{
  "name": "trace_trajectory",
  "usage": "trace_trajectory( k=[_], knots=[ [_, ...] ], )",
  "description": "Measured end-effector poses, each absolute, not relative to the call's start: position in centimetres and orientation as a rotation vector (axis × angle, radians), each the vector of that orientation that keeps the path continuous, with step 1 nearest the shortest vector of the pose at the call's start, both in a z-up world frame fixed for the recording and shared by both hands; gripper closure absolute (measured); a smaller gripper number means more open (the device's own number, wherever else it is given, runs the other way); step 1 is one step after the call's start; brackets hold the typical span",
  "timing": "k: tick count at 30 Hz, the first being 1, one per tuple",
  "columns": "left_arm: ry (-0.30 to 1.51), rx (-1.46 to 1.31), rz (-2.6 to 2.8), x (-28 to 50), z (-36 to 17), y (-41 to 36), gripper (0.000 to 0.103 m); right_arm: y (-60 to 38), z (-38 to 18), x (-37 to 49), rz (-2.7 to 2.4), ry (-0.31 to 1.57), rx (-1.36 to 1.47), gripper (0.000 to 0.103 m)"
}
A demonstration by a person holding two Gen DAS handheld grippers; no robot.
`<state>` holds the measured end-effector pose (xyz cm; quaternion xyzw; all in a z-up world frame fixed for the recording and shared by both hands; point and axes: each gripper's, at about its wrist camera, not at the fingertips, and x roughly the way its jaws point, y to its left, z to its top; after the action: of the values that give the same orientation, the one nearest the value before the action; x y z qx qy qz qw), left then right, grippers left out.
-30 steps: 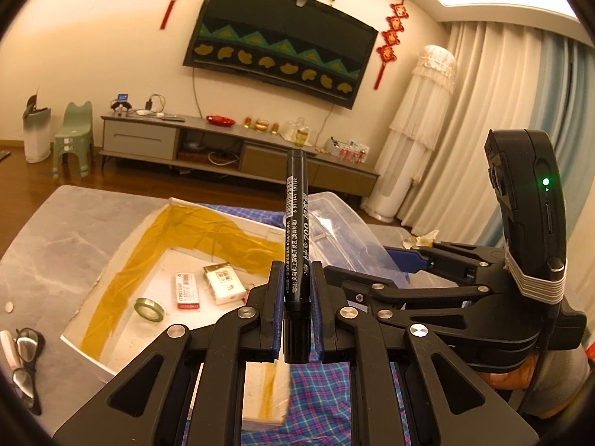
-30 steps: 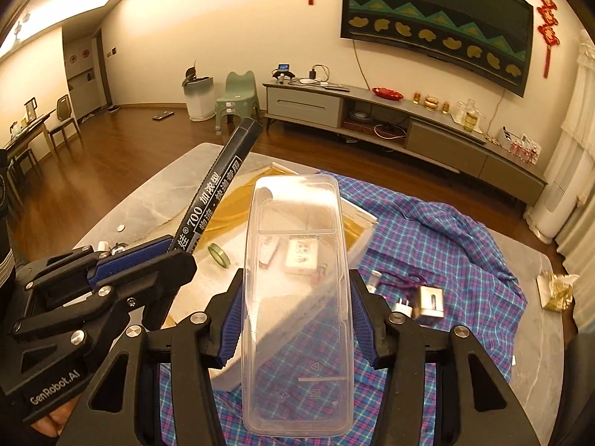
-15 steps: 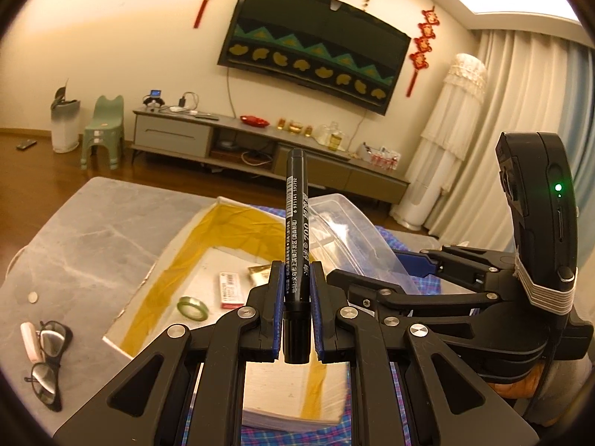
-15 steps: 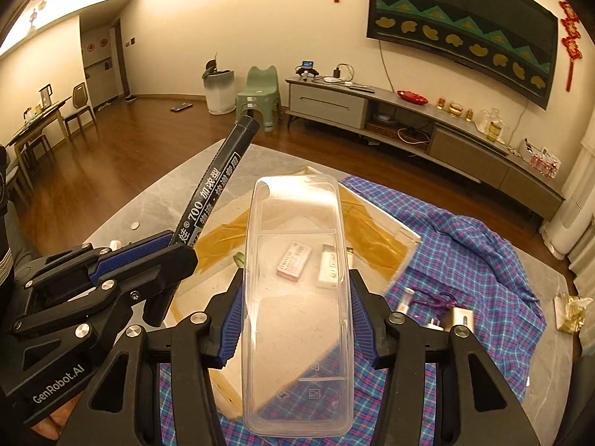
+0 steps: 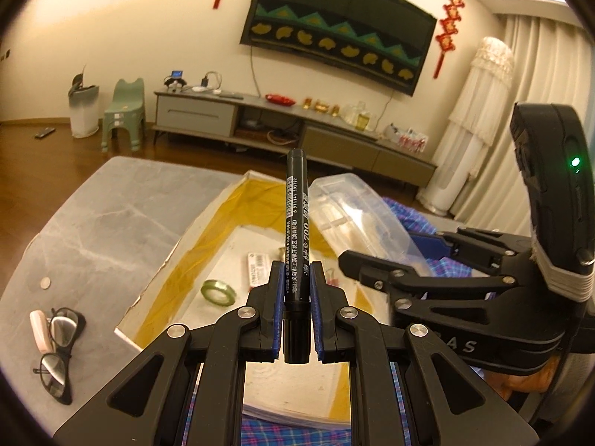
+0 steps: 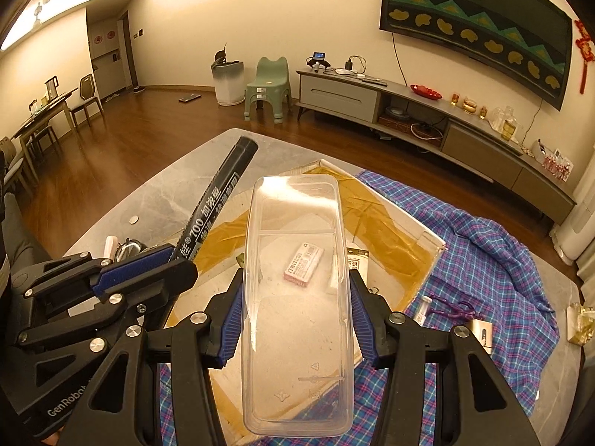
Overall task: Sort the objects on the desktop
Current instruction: 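Carry the plastic box and marker in both tools over the cardboard box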
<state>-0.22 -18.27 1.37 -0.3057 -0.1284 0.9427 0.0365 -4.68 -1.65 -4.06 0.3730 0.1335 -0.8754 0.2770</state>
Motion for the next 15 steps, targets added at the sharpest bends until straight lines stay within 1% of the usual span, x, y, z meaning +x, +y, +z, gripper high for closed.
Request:
trace_trajectory(
  k=[9,15],
  knots=[
    [-0.360,-1.127,2.869,-1.8,-1.1,-17.5,0.090,-1.5,-6.0,-6.7,-2.315,0.314,1.051,0.050],
    [-0.476,-1.235,2.786,-2.8,-2.9,-17.8,0.090,-1.1,-7.5,-8.4,-2.270,0.233,1.095,0.050]
  ],
)
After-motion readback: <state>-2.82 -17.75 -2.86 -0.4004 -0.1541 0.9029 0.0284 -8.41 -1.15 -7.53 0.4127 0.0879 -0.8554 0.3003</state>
